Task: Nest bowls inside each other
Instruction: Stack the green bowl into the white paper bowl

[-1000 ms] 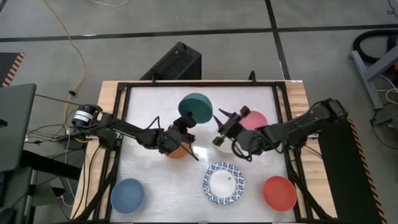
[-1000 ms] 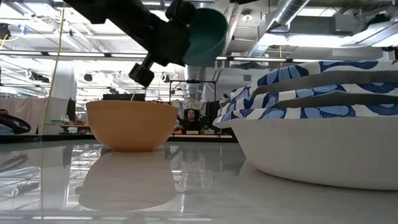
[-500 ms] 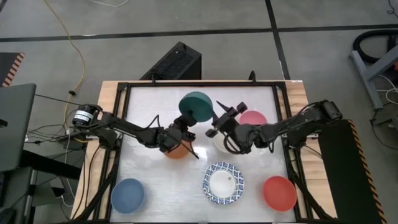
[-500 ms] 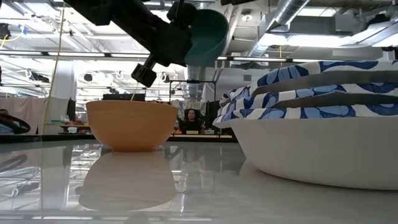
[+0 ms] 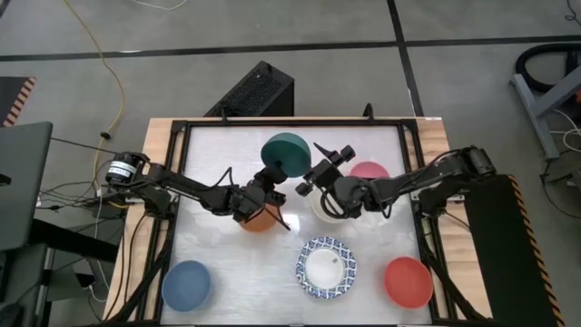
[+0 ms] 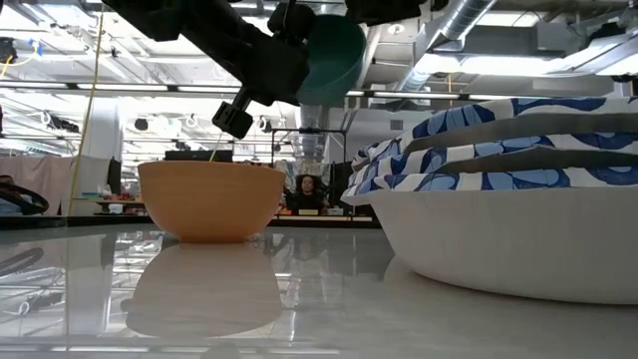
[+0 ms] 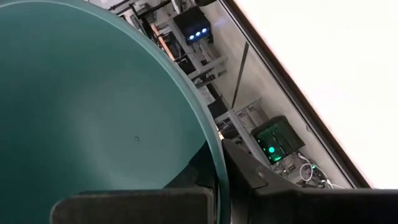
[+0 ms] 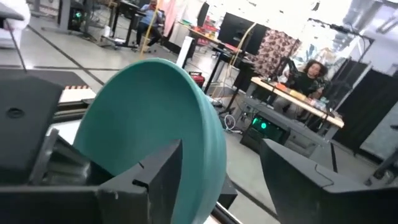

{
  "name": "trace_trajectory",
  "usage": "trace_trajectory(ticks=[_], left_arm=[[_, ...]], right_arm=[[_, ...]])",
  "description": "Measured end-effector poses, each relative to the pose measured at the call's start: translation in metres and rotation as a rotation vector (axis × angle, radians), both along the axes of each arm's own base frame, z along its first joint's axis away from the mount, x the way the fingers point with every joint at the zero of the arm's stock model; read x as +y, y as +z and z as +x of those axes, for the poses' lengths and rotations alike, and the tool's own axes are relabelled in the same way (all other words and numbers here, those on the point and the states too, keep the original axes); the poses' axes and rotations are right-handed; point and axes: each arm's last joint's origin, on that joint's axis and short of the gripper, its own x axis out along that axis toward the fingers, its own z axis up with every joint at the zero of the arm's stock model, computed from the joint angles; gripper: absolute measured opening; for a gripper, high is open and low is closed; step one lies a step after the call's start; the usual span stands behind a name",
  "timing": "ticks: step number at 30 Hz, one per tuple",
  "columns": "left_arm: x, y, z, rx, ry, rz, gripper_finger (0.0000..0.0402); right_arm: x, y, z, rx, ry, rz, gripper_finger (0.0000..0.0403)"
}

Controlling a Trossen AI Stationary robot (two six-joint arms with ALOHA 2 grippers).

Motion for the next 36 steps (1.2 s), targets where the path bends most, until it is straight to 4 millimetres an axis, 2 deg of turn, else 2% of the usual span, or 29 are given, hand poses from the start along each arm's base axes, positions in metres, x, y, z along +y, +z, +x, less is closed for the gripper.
trace_trajectory(ticks=[12, 15, 21, 22, 28, 36], left_arm=[[0.0, 0.0, 0.0, 0.018, -0.015, 0.009, 0.0], [0.0, 0.0, 0.001, 0.024, -0.028, 0.009, 0.0], [0.0, 0.0, 0.001, 0.028, -0.032, 0.012, 0.0], [-0.001, 0.0, 0.001, 0.028, -0.035, 0.011, 0.0001], [-0.003, -0.001, 0.002, 0.022, -0.103, -0.011, 0.0018], [-0.012, 0.0, 0.003, -0.022, -0.179, -0.045, 0.0094]], right_arm=[[-0.011, -0.011, 0.001, -0.017, -0.031, 0.072, 0.0168], [-0.011, -0.013, 0.0, -0.017, -0.031, 0.084, 0.013], [-0.012, -0.015, 0.001, -0.023, -0.02, 0.099, 0.0022], [-0.012, -0.015, 0.001, -0.021, -0.016, 0.1, 0.0015], [-0.015, -0.02, 0.0, -0.016, -0.022, 0.128, 0.0012], [-0.016, -0.027, -0.003, 0.004, -0.033, 0.166, 0.0009]])
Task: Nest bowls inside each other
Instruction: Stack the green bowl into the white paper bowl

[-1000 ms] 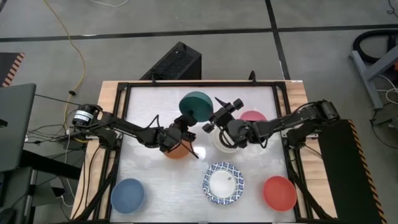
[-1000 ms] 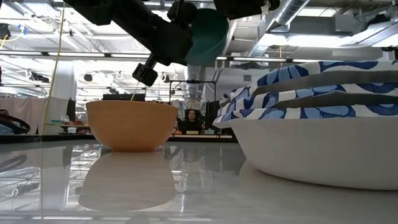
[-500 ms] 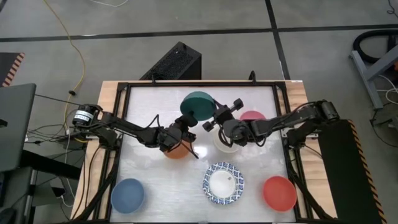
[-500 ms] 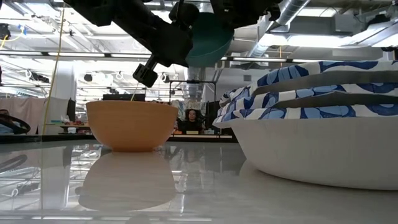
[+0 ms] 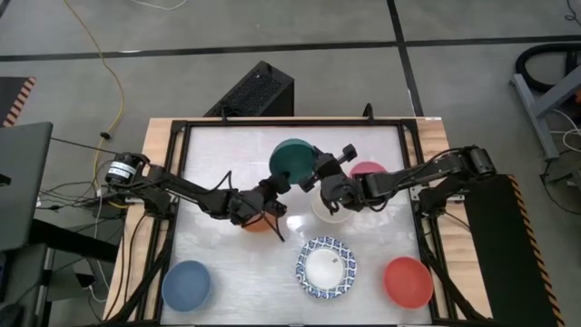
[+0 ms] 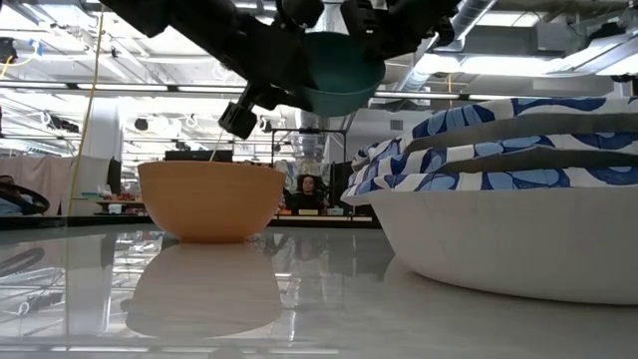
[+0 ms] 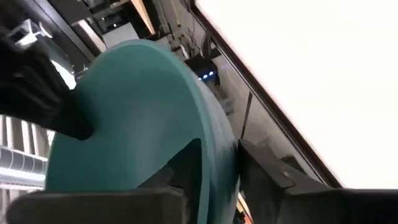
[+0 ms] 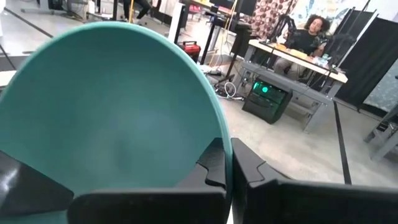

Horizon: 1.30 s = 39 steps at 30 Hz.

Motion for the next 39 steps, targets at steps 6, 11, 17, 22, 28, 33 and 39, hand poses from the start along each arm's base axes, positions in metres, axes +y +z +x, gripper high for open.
trace_trajectory(ticks=[6, 11, 17, 22, 28, 33, 39], left_arm=[[-0.009, 0.001, -0.001, -0.036, -0.014, -0.027, 0.0157], [-0.021, 0.001, -0.003, -0.051, -0.035, -0.037, 0.0196], [-0.034, 0.008, -0.008, -0.115, -0.019, -0.041, 0.0212], [-0.05, 0.03, -0.02, -0.22, -0.074, -0.095, 0.0213], [-0.061, 0.061, -0.041, -0.401, -0.132, -0.229, 0.0213], [-0.061, 0.097, -0.071, -0.651, -0.165, -0.461, 0.0213], [-0.048, 0.136, -0.122, -0.869, -0.271, -0.792, 0.0213]], right_arm=[[0.001, -0.001, 0.0, 0.009, 0.015, 0.004, 0.0008], [-0.002, -0.001, 0.001, 0.012, 0.02, 0.009, 0.0008], [-0.016, 0.002, -0.001, 0.019, 0.03, 0.032, 0.0008], [-0.038, 0.01, -0.013, 0.018, 0.064, 0.11, 0.0007], [-0.058, 0.01, -0.026, 0.035, 0.077, 0.231, 0.0007], [-0.054, 0.007, -0.031, 0.066, 0.249, 0.41, 0.0007], [-0.029, 0.011, -0.045, 0.077, 0.441, 0.624, 0.0007]])
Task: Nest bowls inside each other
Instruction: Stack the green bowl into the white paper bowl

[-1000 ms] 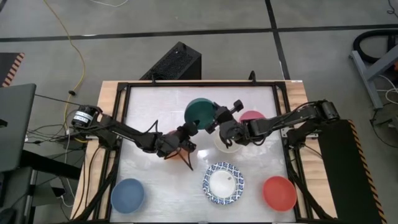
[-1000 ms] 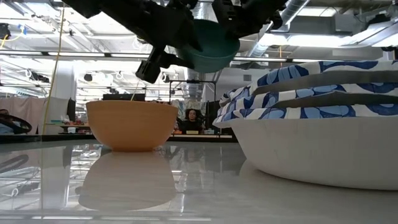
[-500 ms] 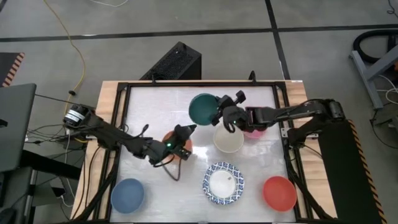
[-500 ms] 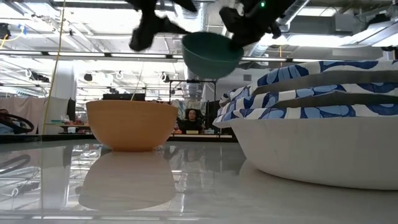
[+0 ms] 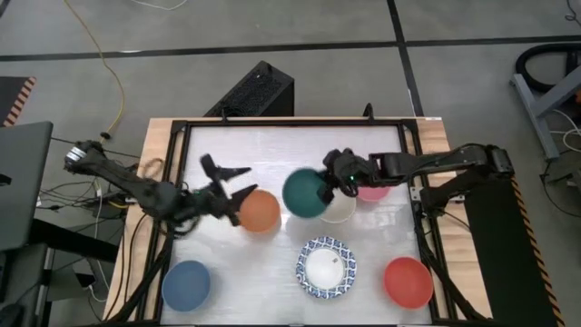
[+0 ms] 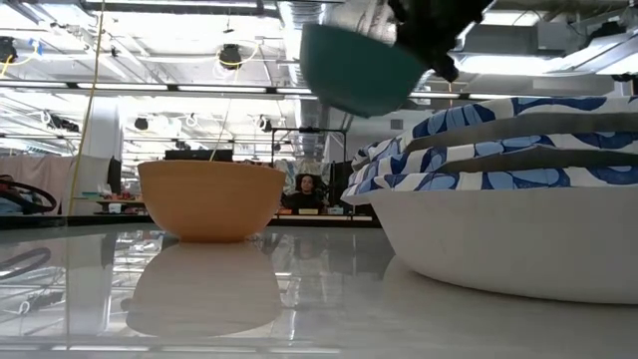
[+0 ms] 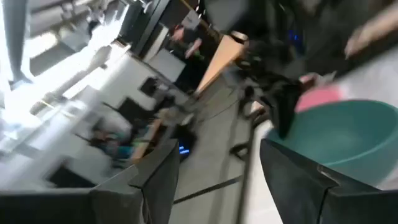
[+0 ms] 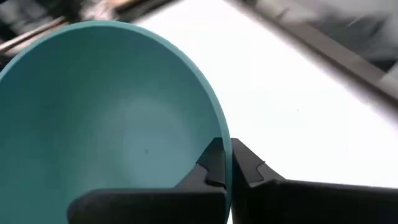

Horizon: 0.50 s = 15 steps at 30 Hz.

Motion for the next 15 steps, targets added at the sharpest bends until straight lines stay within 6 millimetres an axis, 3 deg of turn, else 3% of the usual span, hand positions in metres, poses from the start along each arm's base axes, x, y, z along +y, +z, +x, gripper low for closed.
trace_trajectory(ticks=[8, 15], left_arm=[[0.02, 0.017, -0.057, -0.107, -0.356, -0.405, 0.0213], [0.028, 0.016, -0.077, -0.104, -0.46, -0.604, 0.0213]], right_arm=[[0.058, -0.014, -0.016, 0.146, 0.147, 0.228, 0.0007], [0.11, -0.027, -0.021, 0.161, 0.164, 0.311, 0.0007]])
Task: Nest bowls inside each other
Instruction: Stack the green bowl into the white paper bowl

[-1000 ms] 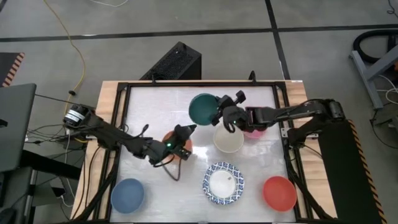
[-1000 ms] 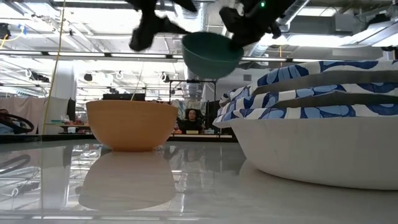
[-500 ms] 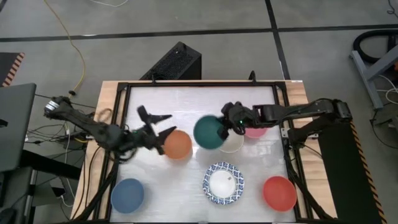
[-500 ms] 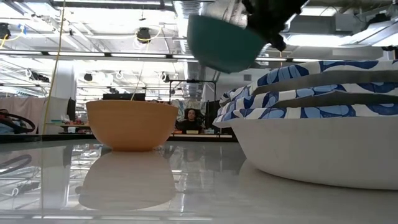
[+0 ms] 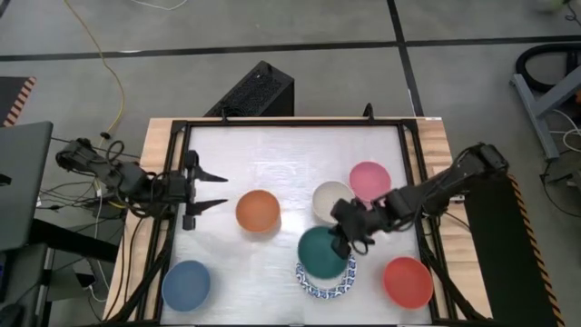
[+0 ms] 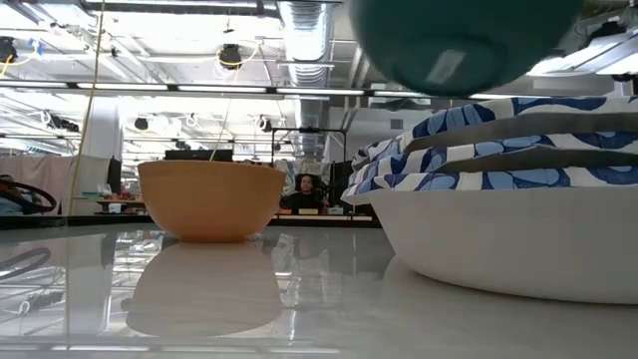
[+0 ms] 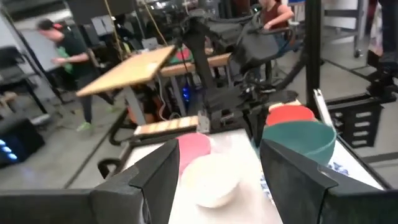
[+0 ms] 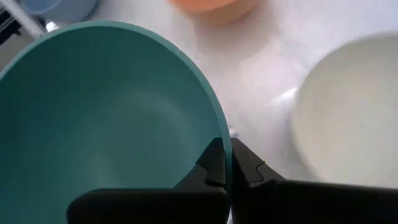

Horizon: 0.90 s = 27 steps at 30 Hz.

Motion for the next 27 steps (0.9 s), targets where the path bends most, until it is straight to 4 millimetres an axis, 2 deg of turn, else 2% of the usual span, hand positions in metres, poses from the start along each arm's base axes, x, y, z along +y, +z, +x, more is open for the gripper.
trace_trajectory(ticks=[6, 17, 27], left_arm=[[-0.002, -0.005, 0.002, 0.042, -0.023, -0.035, 0.0213], [-0.003, -0.006, 0.003, 0.049, -0.043, -0.011, 0.0213], [-0.001, -0.004, 0.0, 0.039, -0.043, -0.016, 0.0213]], right_arm=[[0.024, -0.02, -0.006, 0.039, -0.062, 0.004, 0.0007], [0.041, -0.058, 0.007, 0.143, -0.089, -0.018, 0.0007], [0.049, -0.068, 0.005, 0.183, -0.097, -0.023, 0.0017]])
